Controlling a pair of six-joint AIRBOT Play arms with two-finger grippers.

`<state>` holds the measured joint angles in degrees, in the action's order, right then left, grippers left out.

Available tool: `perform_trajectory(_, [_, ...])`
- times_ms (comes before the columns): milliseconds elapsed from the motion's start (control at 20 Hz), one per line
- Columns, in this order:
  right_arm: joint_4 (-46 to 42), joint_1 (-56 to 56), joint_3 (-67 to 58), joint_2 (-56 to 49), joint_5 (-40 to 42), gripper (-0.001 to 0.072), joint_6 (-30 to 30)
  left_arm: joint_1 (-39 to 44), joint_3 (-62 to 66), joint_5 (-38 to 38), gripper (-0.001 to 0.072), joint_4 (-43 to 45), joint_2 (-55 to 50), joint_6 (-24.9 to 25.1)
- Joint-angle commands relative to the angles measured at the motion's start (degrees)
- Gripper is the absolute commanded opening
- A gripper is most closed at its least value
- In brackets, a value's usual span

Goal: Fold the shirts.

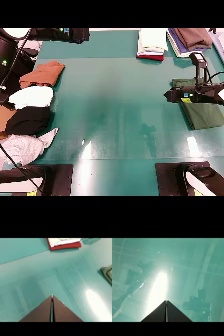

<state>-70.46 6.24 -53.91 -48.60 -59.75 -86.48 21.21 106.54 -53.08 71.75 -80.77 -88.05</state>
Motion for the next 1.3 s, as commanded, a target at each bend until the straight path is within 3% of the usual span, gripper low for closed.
perform_trajectory(0, [0.02,0.11,-0.04,-0.04,0.02,0.0018,-0.02,0.04,0.00,0.81,0.0022,0.00,-0.04,0.00])
perform_trajectory(600, [0.00,0.11,-0.04,-0.04,-0.35,0.0018,-0.02,0.04,0.00,0.87,0.0022,-2.40,-0.04,-0.46])
perform_trajectory(700, [0.00,0.11,-0.04,-0.04,-0.39,0.0019,-0.02,0.04,0.00,2.62,0.0025,-1.92,-0.20,1.57])
perform_trajectory(750, [0.00,0.11,-0.04,-0.04,-0.44,0.0019,-0.02,-0.17,-0.02,3.91,0.0198,2.69,-0.42,3.63])
perform_trajectory(800, [0.02,0.11,-0.04,-0.04,-0.39,0.0019,-0.02,-0.92,-0.02,4.11,0.0506,9.49,-1.09,0.83])
perform_trajectory(850, [0.02,0.11,-0.04,-0.04,-0.39,0.0018,-0.02,-2.47,-0.02,2.78,0.0561,15.65,-2.05,-3.61])
perform_trajectory(950, [0.02,0.11,-0.04,-0.04,-0.42,0.0019,-0.02,-7.63,-0.02,-3.28,0.0561,22.14,-5.55,-8.37])
perform_trajectory(1100, [0.02,0.11,-0.02,-0.09,-0.26,0.0019,-0.02,-15.50,-0.02,-11.98,0.0561,22.51,-12.74,-8.48])
perform_trajectory(1250, [0.00,0.11,-0.02,-0.09,-0.28,0.0019,-0.02,-21.73,-0.02,-13.49,0.0561,22.60,-19.69,-8.52])
